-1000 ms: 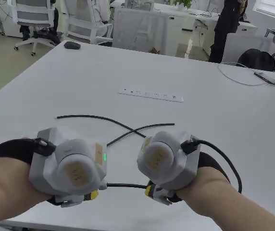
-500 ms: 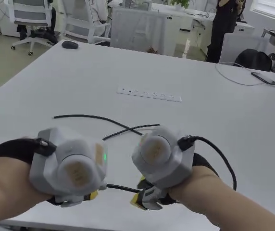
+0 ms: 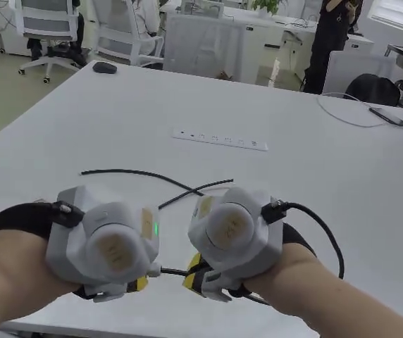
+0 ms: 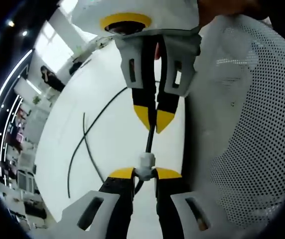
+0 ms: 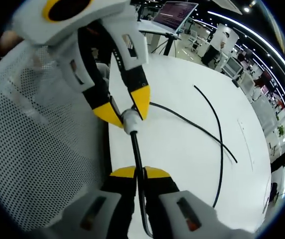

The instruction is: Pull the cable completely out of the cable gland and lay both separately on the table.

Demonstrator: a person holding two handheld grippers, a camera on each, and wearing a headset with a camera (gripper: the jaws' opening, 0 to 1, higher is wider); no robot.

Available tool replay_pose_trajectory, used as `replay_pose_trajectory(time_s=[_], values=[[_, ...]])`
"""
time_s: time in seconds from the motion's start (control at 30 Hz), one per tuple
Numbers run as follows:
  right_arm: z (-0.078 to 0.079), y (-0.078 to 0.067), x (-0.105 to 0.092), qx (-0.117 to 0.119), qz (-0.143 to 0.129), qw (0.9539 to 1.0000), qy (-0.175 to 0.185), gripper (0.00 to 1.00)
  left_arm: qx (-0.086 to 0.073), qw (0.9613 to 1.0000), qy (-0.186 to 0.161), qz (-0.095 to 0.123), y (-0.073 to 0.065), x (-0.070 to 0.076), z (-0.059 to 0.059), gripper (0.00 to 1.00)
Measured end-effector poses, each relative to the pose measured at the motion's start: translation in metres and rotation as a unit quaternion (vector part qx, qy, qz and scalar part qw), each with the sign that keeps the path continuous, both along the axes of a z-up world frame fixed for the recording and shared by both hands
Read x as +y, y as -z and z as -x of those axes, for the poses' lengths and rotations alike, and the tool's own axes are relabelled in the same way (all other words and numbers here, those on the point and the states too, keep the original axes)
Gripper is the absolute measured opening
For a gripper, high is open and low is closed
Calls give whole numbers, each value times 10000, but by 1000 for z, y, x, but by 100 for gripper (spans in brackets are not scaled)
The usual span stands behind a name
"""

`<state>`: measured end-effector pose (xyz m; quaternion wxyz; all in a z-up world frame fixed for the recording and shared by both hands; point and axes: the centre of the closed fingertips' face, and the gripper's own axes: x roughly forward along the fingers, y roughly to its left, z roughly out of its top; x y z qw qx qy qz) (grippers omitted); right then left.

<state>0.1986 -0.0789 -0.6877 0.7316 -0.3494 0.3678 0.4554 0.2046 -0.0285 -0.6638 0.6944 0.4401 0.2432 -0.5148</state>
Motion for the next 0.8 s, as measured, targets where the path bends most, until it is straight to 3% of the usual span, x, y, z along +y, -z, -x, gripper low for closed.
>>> replay_pose_trajectory(time_s=[0.1, 0.2, 0.27, 0.33, 0.37, 0.43, 0.5, 0.57, 0.63, 0.7, 0.73, 0.8], values=[[-4, 10, -26, 73, 528, 9980, 351, 5, 28, 9999, -86, -58, 2, 4, -2, 16], [-3, 20, -56, 262, 1124, 9899, 819, 5, 51, 9998, -132, -126, 4, 8, -2, 16], [-1, 25, -67, 348, 1379, 9863, 832, 6, 67, 9998, -132, -136, 5, 8, -2, 16], [2, 26, -63, 396, 1321, 9875, 761, 9, 53, 9999, -80, -122, 4, 5, 0, 16], [3, 23, -49, 350, 1017, 9921, 641, 14, 10, 9999, -16, -169, 5, 5, 0, 16], [5, 17, -29, 363, 580, 9963, 524, 23, 23, 9998, 30, -196, 7, 4, 2, 16], [6, 7, -4, 170, 173, 9997, 93, 27, 28, 9997, 79, -208, 7, 4, 4, 16], [5, -5, 16, -66, -154, 9995, -254, 28, 30, 9998, 136, -174, 7, 2, 5, 16], [9, -14, 33, -135, -479, 9974, -526, 26, 0, 9997, 215, -121, 4, -1, 6, 16], [14, -16, 39, -130, -569, 9954, -756, 20, 25, 9997, 231, -38, 3, -3, 7, 16], [19, -16, 43, -157, -547, 9933, -1008, 15, 147, 9997, 165, 73, 3, -4, 8, 16], [14, -13, 38, -328, -355, 9942, -957, 5, 213, 9996, 146, 74, 5, -2, 8, 16]])
